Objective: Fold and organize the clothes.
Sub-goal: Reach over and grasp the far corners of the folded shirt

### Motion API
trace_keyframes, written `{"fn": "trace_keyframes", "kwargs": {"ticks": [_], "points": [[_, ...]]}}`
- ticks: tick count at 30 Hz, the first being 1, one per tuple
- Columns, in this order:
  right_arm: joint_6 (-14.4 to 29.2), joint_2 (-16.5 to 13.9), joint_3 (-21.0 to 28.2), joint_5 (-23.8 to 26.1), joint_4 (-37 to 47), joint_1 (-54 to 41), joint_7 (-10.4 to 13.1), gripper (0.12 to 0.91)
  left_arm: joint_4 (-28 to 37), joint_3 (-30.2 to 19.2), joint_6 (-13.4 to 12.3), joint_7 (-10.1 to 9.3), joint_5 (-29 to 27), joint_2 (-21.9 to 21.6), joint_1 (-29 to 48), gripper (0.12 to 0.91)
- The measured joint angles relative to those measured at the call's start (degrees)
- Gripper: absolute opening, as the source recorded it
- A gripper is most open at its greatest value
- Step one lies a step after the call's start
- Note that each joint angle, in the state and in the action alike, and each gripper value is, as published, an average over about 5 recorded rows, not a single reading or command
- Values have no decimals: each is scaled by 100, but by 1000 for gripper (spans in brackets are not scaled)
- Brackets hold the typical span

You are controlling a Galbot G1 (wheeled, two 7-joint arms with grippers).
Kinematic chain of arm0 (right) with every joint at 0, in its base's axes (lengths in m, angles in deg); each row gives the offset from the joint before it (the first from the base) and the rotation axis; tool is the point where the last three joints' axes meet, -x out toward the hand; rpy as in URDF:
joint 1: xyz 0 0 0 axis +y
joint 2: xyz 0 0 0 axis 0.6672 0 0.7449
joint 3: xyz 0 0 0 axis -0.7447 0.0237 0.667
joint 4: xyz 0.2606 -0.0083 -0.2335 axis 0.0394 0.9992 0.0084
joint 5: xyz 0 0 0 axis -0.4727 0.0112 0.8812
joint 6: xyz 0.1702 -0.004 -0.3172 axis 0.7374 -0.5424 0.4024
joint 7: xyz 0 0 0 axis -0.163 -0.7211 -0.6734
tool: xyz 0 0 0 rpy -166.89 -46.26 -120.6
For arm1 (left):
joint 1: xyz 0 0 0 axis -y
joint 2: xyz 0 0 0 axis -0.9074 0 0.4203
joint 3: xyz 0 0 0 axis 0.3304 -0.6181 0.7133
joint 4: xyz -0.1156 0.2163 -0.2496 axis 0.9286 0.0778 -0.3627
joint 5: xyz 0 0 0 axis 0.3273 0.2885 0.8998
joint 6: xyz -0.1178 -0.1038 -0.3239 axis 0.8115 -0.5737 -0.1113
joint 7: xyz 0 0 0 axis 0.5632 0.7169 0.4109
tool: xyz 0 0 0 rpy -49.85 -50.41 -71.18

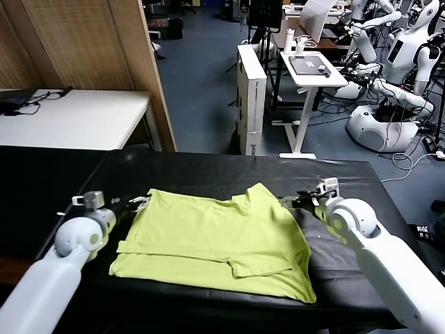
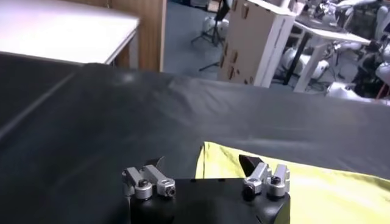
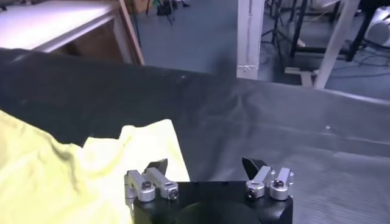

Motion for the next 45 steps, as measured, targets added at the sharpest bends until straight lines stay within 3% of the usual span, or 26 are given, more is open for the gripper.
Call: {"fn": "trace_keyframes", "kwargs": {"ticks": [15,20,25,31,35,38,40,45], "points": [[0,233,267,183,353,-305,-188,899,832,-552,-67,7,-157,260,841,907],[0,280,356,261,445,-368,-245,797,1015,-651,-73,17,-219,347,982,907],[0,297,397,272,458,-388,-247,747,1157,-684,-83,77,-305,414,1052,892],[0,299,420,279,461,-390,-247,711,1159,-697,-80,112,-342,451,1027,745],[0,301,432,283,459,-390,-249,673,1090,-705,-72,105,-343,460,970,565],[0,310,433,300,462,-392,-262,612,1044,-706,-57,94,-340,462,932,388],[0,316,435,327,465,-392,-285,520,1004,-705,-47,92,-336,450,901,288],[0,332,431,387,464,-374,-330,234,924,-700,-32,91,-329,407,838,208]]}}
